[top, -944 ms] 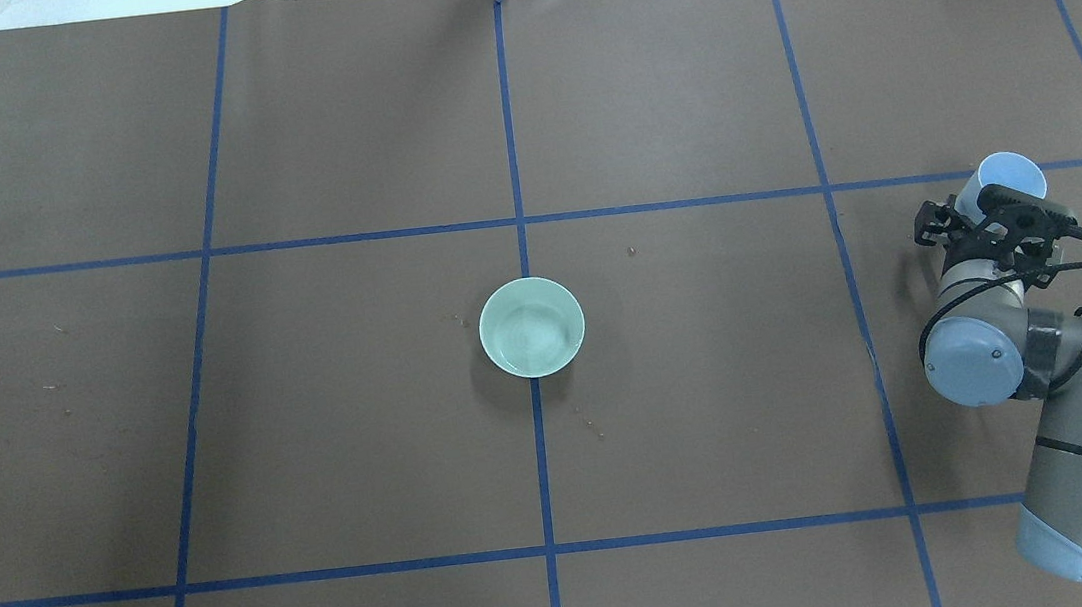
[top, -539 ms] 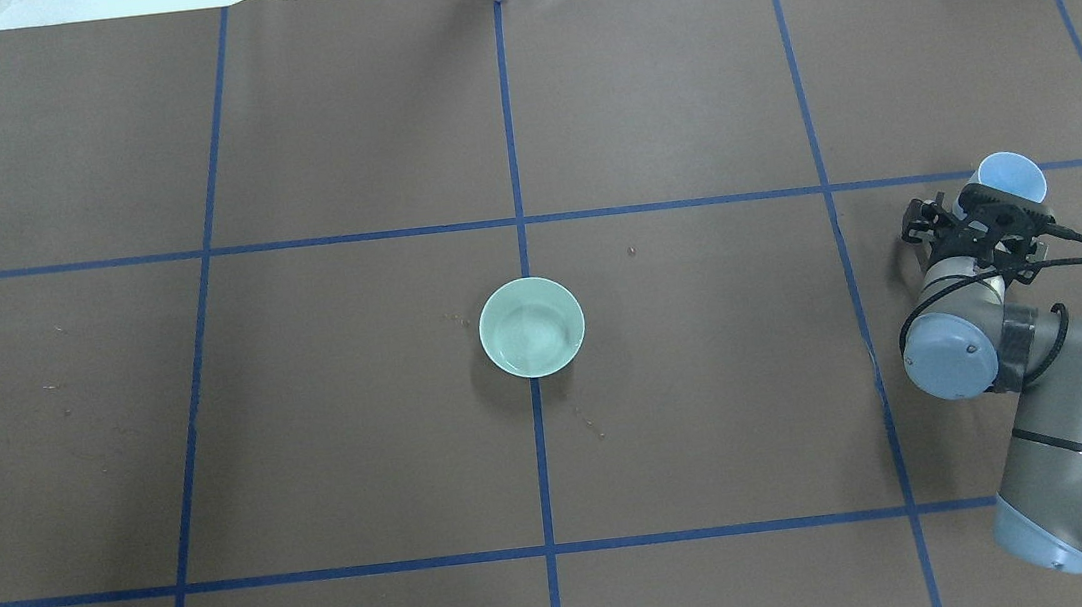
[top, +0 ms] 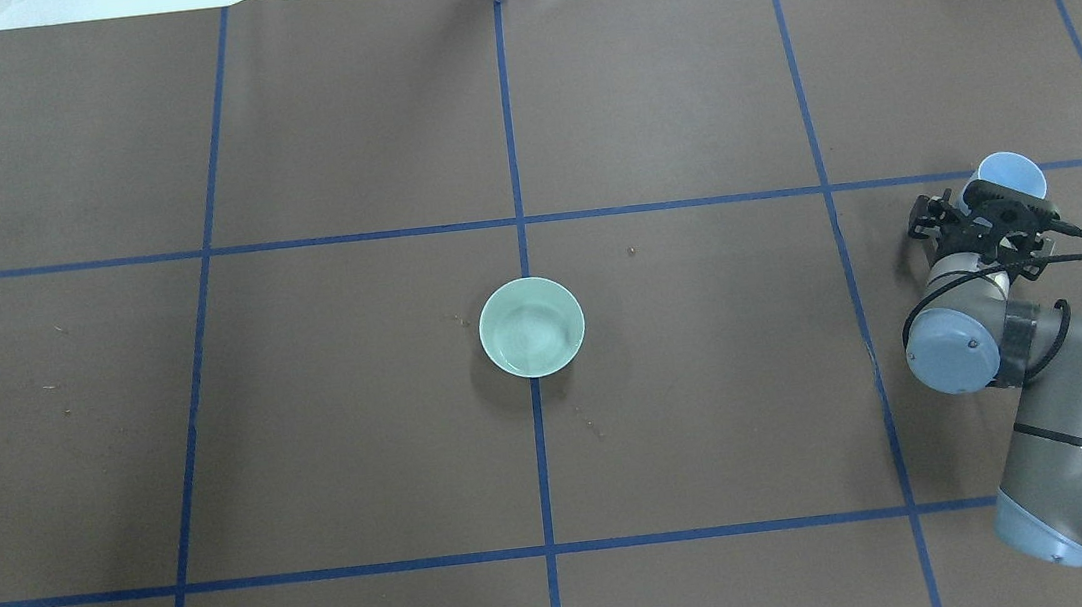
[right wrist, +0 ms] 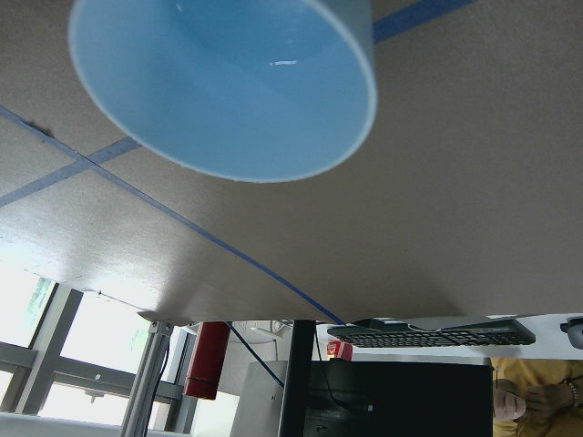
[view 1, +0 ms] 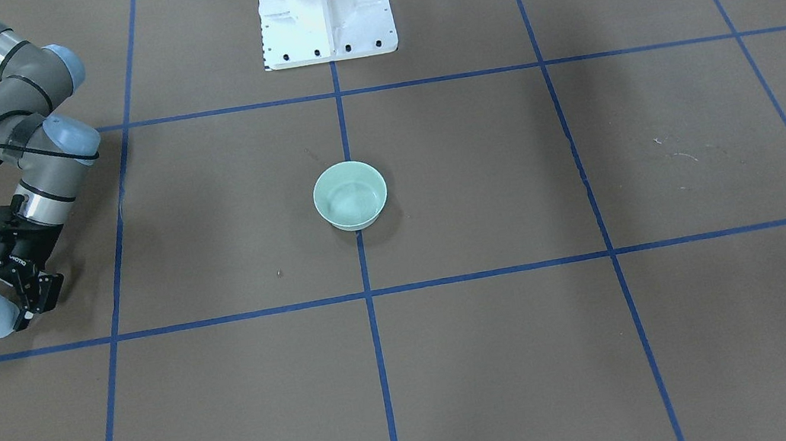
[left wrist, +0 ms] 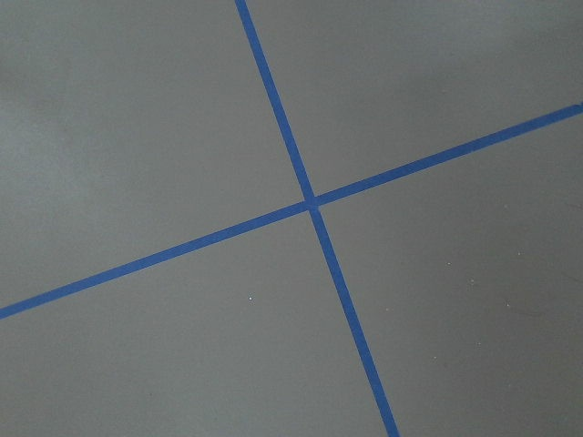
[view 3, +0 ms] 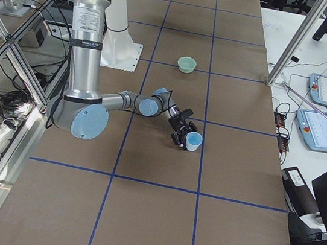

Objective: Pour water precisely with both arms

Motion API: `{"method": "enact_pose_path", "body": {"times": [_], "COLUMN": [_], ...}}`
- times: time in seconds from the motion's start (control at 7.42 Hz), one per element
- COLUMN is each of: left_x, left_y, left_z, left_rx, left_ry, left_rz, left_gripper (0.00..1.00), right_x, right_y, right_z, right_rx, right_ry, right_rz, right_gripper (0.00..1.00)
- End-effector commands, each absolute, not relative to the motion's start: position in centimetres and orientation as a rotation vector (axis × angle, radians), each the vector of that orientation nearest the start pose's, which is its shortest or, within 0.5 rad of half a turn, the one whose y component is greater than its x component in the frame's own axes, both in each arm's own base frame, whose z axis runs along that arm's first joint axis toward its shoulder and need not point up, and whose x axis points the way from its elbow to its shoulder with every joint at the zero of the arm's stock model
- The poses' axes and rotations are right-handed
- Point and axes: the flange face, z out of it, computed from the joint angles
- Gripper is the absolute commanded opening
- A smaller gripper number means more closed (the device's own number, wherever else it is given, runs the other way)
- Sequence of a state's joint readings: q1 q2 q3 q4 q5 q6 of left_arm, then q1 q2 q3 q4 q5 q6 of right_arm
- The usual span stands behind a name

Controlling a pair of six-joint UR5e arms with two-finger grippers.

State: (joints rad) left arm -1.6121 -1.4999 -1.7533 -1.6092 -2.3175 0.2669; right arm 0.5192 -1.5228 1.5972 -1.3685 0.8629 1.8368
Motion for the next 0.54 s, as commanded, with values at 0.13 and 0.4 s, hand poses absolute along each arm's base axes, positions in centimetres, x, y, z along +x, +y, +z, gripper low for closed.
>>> {"method": "enact_pose_path", "body": {"times": [0.13,0.4], "left_x": [-8.51,-8.51], "left_y": [-46.63,-46.57], "left_z": [59.99,60.04], "left_rx": [0.258,0.258], "left_ry": [0.715,0.715], "left_rz": [0.271,0.271], "left_gripper": [1.00,1.00], "right_x": [-35.03,-34.88], "right_y": [-44.09,-44.32], "right_z": [60.61,60.44], "right_rx": [0.758,0.784], "right_ry": [-0.168,-0.163], "right_rz": [0.865,0.869], "right_gripper": [0.98,0.41]}}
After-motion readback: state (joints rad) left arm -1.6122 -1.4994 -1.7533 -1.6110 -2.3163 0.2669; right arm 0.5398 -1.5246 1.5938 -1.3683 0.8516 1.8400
